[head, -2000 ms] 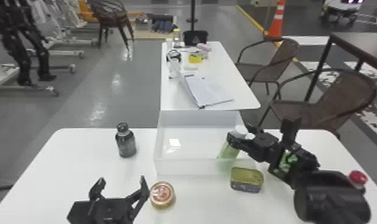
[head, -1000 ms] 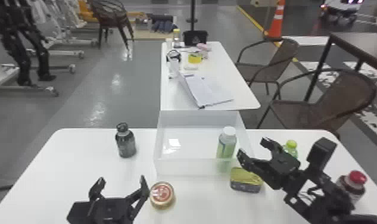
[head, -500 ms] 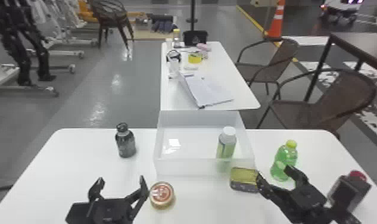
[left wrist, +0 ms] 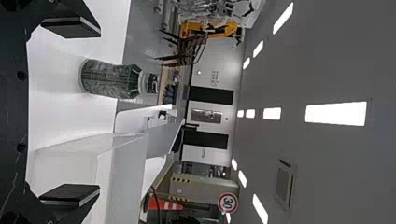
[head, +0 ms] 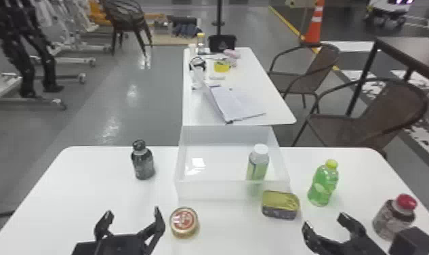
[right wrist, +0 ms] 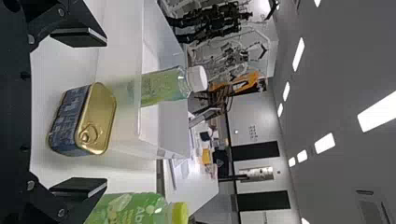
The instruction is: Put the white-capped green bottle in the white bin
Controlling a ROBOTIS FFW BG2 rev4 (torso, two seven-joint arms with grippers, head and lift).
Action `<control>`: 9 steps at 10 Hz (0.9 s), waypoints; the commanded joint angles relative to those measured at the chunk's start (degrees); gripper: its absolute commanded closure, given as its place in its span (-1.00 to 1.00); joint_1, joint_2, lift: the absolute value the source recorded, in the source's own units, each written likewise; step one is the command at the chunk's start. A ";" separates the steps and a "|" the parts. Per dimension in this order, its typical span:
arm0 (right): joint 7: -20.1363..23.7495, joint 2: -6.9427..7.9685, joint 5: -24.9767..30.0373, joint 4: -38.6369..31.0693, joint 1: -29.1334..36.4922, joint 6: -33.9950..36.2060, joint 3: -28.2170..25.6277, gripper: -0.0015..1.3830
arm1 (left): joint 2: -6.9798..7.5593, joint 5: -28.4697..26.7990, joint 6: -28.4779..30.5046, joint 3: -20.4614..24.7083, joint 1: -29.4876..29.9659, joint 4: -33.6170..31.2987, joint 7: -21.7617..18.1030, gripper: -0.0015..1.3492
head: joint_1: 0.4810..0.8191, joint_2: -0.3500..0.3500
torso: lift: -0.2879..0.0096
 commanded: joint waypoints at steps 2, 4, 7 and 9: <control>-0.51 0.48 0.32 0.69 0.58 -1.24 -0.06 -0.67 | -0.01 -0.03 0.07 -0.03 -0.14 0.00 0.00 -0.81 | -0.60 0.00 | 0.26; -0.60 0.57 0.32 0.69 0.50 -1.24 -0.06 -0.67 | -0.01 -0.03 0.16 -0.03 -0.06 0.00 0.00 -0.81 | -0.60 0.00 | 0.26; -0.60 0.66 0.32 0.61 0.50 -1.24 -0.06 -0.67 | -0.01 -0.03 0.07 -0.03 -0.06 0.00 0.00 -0.81 | -0.60 0.00 | 0.26; -0.60 0.75 0.41 0.61 0.50 -1.50 -0.06 -0.67 | -0.01 -0.03 0.07 -0.12 -0.14 0.00 0.00 -0.81 | -0.60 0.00 | 0.26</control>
